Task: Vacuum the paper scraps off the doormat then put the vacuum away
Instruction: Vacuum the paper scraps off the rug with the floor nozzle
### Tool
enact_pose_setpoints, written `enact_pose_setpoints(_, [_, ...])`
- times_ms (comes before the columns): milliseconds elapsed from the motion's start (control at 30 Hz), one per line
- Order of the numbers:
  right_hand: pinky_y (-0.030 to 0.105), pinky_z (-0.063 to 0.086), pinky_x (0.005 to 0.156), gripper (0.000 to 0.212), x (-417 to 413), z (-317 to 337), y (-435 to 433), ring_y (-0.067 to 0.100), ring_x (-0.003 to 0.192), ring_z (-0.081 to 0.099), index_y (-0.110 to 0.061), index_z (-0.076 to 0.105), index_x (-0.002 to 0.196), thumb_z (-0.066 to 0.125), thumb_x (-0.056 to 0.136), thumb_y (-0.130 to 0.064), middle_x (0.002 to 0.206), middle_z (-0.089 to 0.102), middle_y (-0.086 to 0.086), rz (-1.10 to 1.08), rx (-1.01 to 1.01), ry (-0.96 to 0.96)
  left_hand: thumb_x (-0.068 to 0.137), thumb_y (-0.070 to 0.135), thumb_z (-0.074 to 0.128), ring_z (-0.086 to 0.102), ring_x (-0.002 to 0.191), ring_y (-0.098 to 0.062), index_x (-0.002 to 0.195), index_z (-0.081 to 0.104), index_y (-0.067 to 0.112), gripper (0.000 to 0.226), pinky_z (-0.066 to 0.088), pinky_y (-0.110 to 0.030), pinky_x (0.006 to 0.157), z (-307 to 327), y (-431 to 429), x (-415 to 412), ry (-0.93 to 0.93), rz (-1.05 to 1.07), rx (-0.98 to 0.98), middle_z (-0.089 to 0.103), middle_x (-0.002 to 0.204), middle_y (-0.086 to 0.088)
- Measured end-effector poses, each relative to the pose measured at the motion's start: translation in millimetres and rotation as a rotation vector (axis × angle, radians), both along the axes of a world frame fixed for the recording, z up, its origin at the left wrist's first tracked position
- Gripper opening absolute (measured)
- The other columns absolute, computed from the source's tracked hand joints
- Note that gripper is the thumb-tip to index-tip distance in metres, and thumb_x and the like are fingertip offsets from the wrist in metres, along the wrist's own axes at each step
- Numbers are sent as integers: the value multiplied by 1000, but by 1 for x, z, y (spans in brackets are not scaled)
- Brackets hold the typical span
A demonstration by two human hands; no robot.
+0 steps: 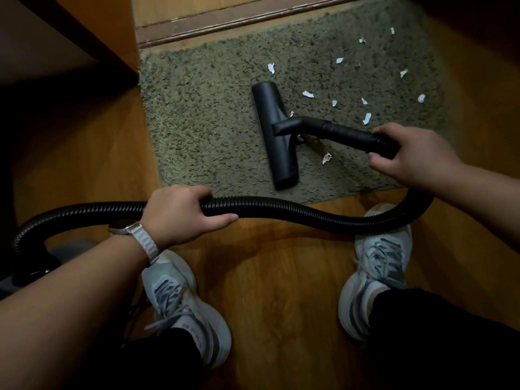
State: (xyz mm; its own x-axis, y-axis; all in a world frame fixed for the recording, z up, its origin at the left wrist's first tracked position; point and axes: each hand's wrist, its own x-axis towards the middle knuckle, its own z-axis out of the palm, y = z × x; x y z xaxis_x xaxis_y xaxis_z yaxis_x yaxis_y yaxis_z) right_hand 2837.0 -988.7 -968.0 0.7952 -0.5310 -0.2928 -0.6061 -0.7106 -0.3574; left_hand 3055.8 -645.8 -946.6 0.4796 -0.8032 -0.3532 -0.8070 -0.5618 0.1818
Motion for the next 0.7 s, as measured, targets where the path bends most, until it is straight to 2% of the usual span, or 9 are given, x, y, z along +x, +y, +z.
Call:
enact_pose_setpoints(67, [36,48,73,44,2,1,1,35,93,62,-25,60,125,70,83,-35,100,68,12,21,24,0,59,100,14,48,46,-5,63,52,27,82,29,-22,41,1,-1,1,0,11,0,49,48,10])
enact_pose_setpoints(233, [28,34,68,43,2,3,7,30,91,63,-22,65,122,75,80,-27,99,69,7,130,75,-42,61,99,17,48,47,-4,64,51,29,77,32,-22,42,-1,0,1,7,2,-7,48,49,11])
enact_pose_setpoints(367, [31,39,69,44,-5,4,-4,32,93,62,-24,63,124,73,82,-30,101,68,9,78,43,-34,63,95,27,44,46,1,61,46,32,66,28,-21,42,0,-1,1,24,0,-5,46,48,13])
enact_pose_setpoints(500, [33,42,68,41,-2,8,-13,34,93,61,-22,62,122,71,84,-31,100,67,11,67,-29,-5,63,95,27,47,46,-1,63,51,28,71,29,-22,42,-2,-3,0,24,5,13,49,49,11])
enact_pose_setpoints(700, [40,53,69,47,17,6,13,34,89,65,-24,64,120,67,76,-39,94,67,7,294,-6,-4,62,98,23,47,48,-2,65,49,30,73,30,-22,43,-2,-3,1,18,-28,25,49,52,12])
